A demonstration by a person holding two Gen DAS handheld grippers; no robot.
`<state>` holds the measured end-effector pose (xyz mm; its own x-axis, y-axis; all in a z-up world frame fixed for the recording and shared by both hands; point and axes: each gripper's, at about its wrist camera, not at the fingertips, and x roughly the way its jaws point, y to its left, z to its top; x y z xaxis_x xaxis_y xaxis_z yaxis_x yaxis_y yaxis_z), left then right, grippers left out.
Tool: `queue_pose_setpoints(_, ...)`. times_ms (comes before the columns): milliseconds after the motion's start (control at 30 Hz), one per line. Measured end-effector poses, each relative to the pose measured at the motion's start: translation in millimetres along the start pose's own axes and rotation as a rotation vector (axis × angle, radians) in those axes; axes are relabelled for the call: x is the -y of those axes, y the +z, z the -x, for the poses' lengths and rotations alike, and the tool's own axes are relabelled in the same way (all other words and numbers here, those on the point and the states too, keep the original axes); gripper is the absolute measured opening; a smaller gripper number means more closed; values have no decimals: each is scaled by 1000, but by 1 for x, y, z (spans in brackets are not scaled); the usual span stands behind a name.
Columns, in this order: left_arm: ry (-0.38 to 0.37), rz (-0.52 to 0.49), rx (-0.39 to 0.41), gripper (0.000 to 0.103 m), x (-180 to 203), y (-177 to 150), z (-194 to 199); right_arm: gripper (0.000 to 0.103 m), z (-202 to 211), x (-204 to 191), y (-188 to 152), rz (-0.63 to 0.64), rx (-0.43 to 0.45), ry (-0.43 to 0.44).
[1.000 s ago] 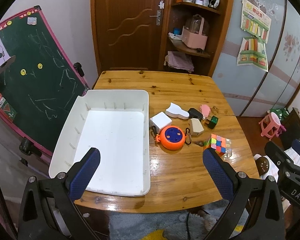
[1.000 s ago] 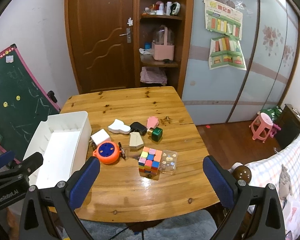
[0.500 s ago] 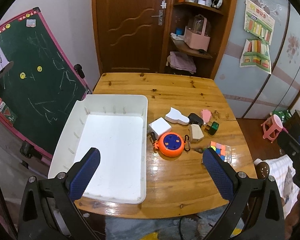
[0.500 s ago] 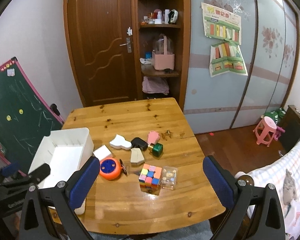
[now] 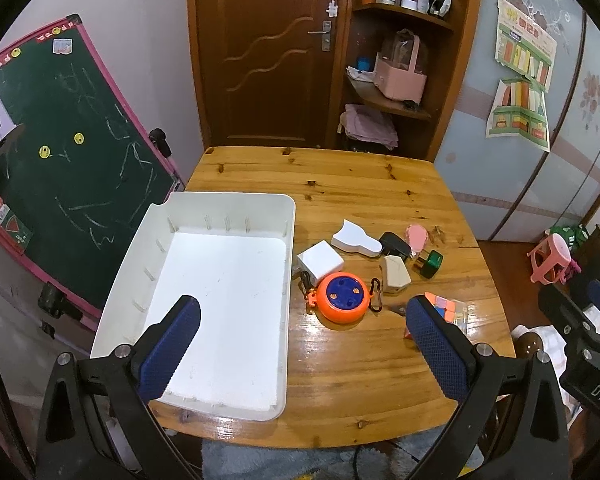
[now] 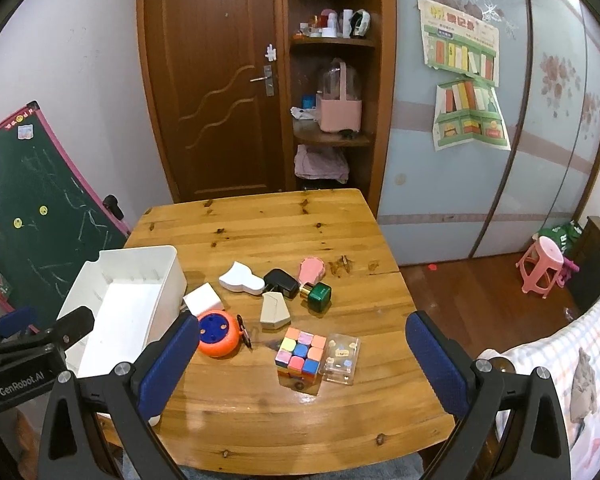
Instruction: Organize rigid objects
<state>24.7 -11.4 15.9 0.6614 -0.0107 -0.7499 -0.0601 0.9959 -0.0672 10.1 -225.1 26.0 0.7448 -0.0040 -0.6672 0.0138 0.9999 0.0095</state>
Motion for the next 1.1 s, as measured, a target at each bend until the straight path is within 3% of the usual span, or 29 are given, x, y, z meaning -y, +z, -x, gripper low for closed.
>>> queue_pose_setpoints(300,-5,-10,-53,102,-4,-3,-16,103,-13,1,-5,24,-39,-14)
queue_pose_setpoints(600,53,52,-85,102,-37,-5,-30,103,-29,-1,-9,25,-94,-6)
queue_pose_setpoints(1100,-1,-5,-94,102,-22,-9,-28,103,-32,-11,-8,46,-106,-5)
